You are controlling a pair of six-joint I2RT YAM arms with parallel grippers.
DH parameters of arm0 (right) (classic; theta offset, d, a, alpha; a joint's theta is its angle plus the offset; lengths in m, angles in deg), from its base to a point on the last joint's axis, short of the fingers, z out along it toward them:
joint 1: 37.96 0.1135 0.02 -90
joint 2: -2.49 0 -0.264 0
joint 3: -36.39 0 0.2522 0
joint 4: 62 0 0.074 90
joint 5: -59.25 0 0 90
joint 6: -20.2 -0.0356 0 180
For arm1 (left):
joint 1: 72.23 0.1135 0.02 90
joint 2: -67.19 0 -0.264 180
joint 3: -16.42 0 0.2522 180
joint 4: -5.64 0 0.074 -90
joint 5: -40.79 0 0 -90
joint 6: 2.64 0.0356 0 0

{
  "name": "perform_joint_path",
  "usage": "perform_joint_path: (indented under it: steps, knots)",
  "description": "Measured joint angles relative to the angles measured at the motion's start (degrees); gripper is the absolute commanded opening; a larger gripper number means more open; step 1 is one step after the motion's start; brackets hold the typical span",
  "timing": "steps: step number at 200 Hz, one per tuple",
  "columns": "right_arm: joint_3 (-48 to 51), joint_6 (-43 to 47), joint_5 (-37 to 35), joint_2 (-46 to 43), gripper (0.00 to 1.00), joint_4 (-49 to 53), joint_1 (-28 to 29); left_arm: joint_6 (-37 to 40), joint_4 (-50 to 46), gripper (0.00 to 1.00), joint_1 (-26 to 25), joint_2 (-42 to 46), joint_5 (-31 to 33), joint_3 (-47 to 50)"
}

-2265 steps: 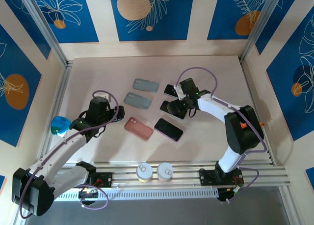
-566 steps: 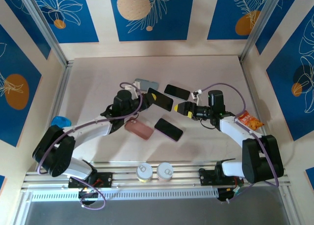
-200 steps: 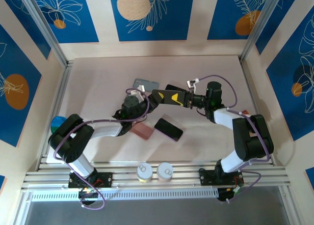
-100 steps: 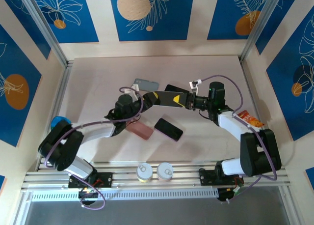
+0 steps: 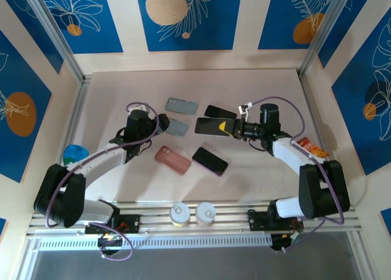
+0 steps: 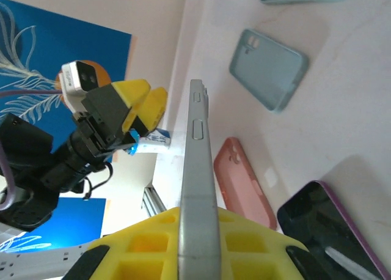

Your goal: Put the phone into the phone case

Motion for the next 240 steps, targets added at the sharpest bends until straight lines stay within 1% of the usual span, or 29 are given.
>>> perform_joint_path:
  steps: [26,46,68,91,119,165,202,221,240]
  knots:
    - [-2.97,0.66,-1.84,4.2,0.0,0.7,1.75,2.4,-2.43,0.64,4.68,-7.41,-0.44,-4.59]
    - [-5.57,0.74,-2.25,7.26,0.0,0.63,2.43,4.46,-3.93,0.62,6.84,-14.05,-1.05,-9.11]
    - [-7.54,0.59,-2.25,10.08,0.0,-0.2,2.51,7.28,-5.49,0.54,7.39,-20.9,-1.49,-15.47]
    - [-8.7,0.72,-2.23,11.41,0.0,0.09,2.51,9.38,-6.05,0.51,7.41,-25.88,-1.66,-20.37]
    - [-9.75,1.18,-2.23,11.58,0.0,0.96,2.49,11.91,-8.11,0.5,7.41,-30.67,-1.16,-25.31]
    - [-10.08,1.22,-1.99,12.33,0.0,1.07,2.34,12.83,-10.36,0.5,7.41,-33.27,-0.28,-26.64]
    - [-10.08,1.22,-1.81,13.16,0.0,1.33,2.25,12.7,-9.05,0.5,6.97,-33.29,-0.83,-24.92]
    - [-10.08,1.22,-1.81,13.16,0.0,1.33,2.12,12.26,-8.66,0.5,5.9,-33.29,-0.79,-23.61]
    - [-9.94,1.22,-1.79,13.14,0.0,1.29,1.86,12.13,-8.66,0.5,3.72,-33.29,-0.44,-23.17]
